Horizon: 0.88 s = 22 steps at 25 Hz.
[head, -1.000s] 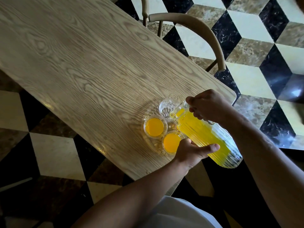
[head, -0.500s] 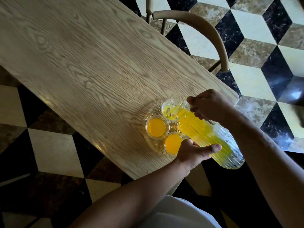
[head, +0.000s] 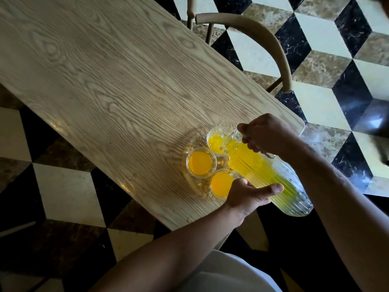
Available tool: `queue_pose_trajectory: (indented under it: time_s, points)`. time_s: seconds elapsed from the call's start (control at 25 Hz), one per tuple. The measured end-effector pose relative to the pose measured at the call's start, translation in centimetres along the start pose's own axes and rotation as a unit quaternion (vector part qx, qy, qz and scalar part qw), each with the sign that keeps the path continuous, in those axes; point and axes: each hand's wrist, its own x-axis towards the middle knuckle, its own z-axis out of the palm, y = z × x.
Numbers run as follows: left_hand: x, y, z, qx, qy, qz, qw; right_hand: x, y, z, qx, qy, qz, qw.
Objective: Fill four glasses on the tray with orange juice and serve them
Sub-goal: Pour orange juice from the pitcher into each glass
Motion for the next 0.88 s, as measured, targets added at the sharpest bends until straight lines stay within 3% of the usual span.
queue_pose_trajectory:
  time_s: [0.88]
  points:
    - [0.1, 0.7, 0.5, -0.034, -0.008, -0.022, 0.999, 0.0, -3.1, 0.4, -0.061, -0.005, 0.037, 0.997]
